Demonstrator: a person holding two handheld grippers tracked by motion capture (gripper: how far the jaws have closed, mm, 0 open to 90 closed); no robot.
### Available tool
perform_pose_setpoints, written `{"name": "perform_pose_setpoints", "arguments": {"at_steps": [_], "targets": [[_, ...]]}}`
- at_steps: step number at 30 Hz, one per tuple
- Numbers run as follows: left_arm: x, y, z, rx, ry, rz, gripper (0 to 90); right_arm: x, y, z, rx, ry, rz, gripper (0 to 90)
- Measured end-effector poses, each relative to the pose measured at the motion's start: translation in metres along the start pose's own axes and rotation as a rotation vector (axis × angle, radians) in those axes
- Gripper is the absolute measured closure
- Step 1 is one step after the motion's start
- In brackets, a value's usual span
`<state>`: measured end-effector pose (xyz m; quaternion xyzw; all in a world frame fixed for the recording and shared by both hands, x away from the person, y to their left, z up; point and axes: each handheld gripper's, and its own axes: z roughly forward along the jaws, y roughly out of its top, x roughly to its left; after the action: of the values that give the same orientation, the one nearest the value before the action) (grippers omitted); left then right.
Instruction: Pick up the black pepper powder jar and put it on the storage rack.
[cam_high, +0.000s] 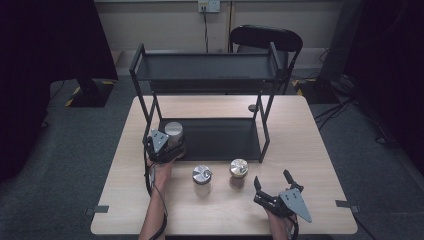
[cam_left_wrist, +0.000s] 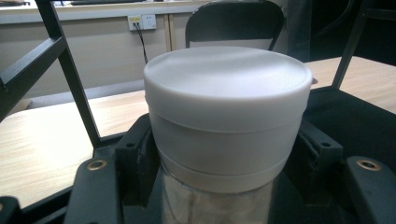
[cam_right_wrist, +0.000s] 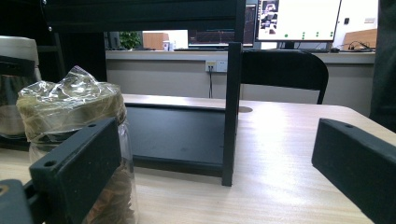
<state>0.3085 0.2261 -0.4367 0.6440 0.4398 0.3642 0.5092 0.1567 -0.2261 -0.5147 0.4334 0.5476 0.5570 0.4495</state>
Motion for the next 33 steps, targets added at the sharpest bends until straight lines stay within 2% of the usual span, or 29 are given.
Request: {"name": "perform_pose_setpoints", "arguments": {"at_steps": [2, 5, 14, 30, 33], "targets": [[-0.0003, -0.0003, -0.0001, -0.001, 0.001, -0.002, 34.9, 0.0000, 0.0000, 0.0000, 0.000, 0.000, 0.000, 0.4], [-0.0014, -0.0001, 0.0000, 0.001, -0.003, 0.015, 34.9, 0.0001, 0.0000, 0.0000, 0.000, 0.000, 0.000, 0.4], [-0.0004, -0.0002, -0.0005, 0.004, 0.001, -0.013, 34.7, 0.0002, 0.0000, 0.0000, 0.000, -0.001, 0.000, 0.5], [0.0004, 0.0043, -0.0009, 0.023, -0.002, -0.010, 34.5, 0.0003, 0.0000, 0.0000, 0.000, -0.002, 0.000, 0.5], [0.0010, 0.0033, -0.0002, 0.023, -0.006, -0.021, 34.0, 0.0003, 0.0000, 0.0000, 0.000, -0.002, 0.000, 0.7]]}}
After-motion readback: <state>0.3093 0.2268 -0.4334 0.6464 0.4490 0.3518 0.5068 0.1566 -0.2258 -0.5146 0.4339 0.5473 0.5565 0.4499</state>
